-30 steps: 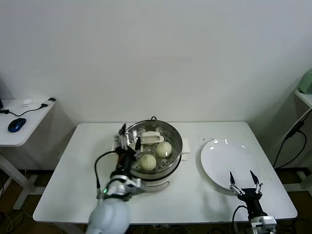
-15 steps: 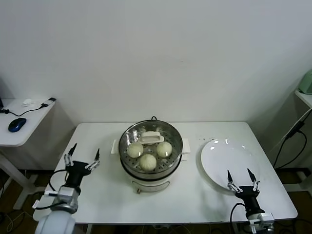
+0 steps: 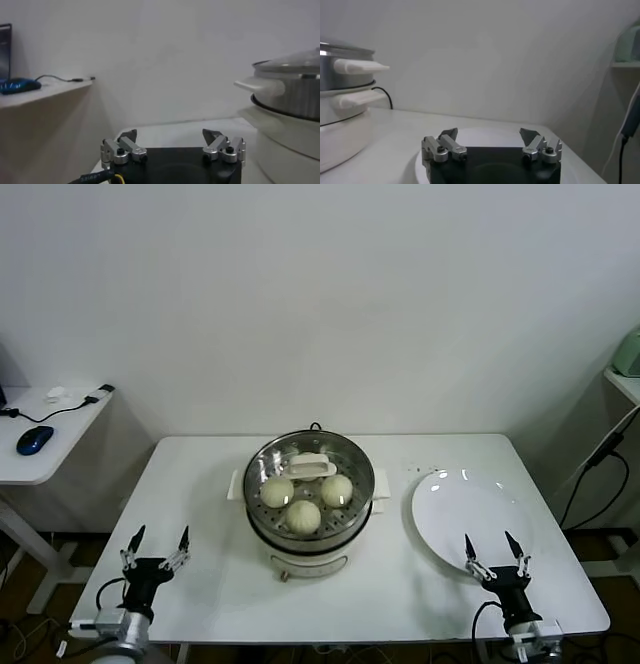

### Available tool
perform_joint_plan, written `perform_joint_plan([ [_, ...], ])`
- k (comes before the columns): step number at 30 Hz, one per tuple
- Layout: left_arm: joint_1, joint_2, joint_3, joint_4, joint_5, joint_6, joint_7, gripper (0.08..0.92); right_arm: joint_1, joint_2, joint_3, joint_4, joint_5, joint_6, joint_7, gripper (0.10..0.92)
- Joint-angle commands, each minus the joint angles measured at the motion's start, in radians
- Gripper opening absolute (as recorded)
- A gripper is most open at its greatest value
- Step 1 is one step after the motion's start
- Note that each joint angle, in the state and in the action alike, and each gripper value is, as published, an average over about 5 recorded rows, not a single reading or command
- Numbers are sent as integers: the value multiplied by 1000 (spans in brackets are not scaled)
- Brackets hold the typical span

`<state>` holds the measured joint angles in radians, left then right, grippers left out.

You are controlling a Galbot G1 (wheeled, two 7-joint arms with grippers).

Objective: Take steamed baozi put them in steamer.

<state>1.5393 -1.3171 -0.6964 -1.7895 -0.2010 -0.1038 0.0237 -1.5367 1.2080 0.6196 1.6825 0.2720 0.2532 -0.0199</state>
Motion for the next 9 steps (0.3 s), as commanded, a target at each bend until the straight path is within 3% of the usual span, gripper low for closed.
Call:
perform_joint_plan([
  [1,12,10,-28,89,-110,-62,-4,823,1,1,-2,-1,12,-1,-5,823],
  [9,21,3,-10,65,-93,-59,8,823,-1,5,-3,1,12,-2,-4,823],
])
